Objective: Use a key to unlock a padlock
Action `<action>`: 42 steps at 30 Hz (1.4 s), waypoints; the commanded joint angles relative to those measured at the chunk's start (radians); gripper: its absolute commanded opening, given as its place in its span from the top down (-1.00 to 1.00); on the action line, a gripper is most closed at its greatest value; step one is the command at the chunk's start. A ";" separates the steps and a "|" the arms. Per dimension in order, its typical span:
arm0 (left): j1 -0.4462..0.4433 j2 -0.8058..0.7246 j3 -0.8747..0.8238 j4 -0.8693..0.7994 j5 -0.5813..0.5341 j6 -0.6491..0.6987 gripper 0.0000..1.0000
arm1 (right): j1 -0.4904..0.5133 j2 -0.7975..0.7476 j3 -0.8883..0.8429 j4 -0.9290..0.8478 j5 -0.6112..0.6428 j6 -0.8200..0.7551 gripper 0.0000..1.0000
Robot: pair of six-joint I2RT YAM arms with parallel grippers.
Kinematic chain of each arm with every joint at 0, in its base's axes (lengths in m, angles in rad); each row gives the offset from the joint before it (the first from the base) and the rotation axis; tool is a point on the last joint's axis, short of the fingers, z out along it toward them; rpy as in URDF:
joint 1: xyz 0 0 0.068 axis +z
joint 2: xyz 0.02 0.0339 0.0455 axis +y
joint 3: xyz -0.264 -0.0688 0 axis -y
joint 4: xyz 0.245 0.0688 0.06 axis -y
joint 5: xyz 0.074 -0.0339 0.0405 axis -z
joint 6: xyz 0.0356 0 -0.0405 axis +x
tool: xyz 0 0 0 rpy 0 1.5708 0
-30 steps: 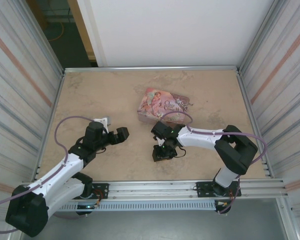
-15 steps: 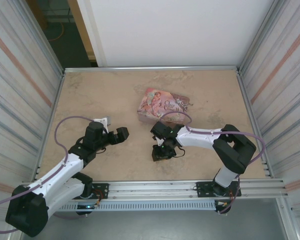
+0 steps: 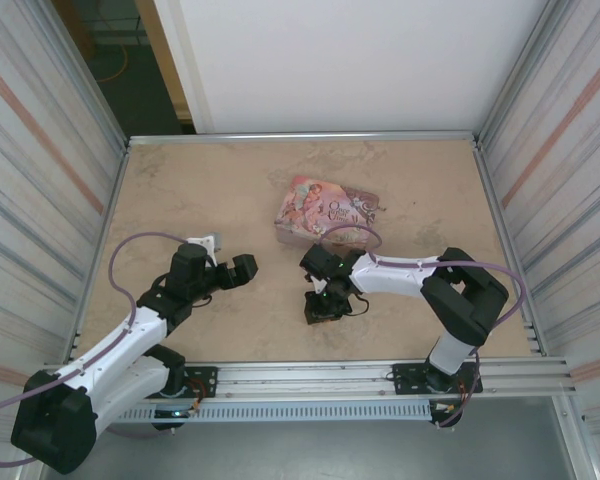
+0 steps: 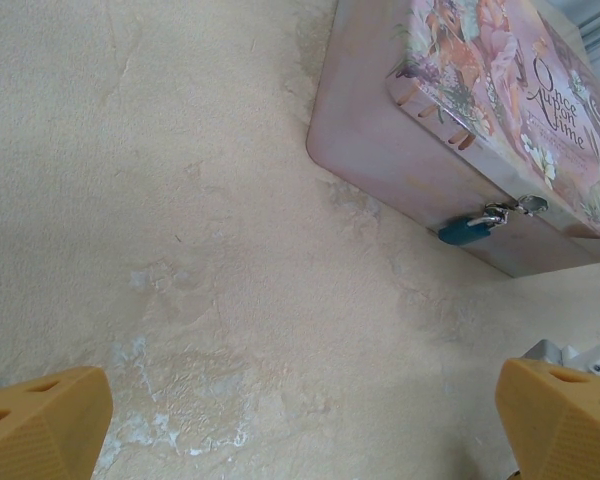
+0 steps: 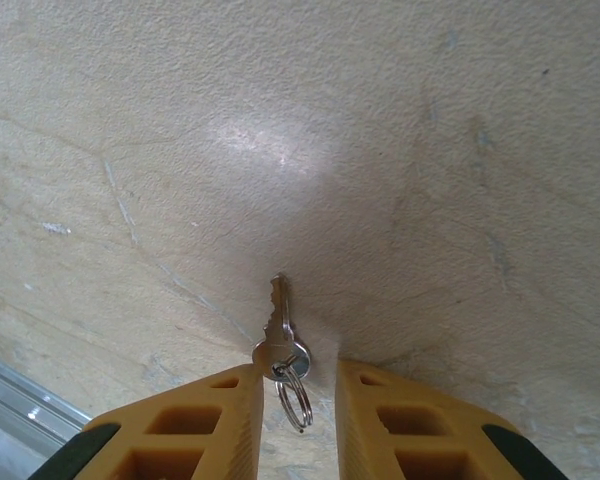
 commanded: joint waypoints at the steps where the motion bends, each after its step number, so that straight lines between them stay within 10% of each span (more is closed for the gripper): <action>1: -0.006 -0.012 -0.006 -0.009 -0.023 -0.015 -0.97 | 0.014 0.036 0.009 -0.005 -0.025 0.022 0.56; 29: 0.004 -0.086 -0.027 -0.050 -0.044 -0.014 -0.97 | 0.101 0.065 0.138 -0.157 0.164 0.057 0.98; 42: 0.022 -0.090 0.041 -0.018 0.065 -0.008 -0.97 | 0.097 -0.220 0.098 -0.073 0.403 -0.278 1.00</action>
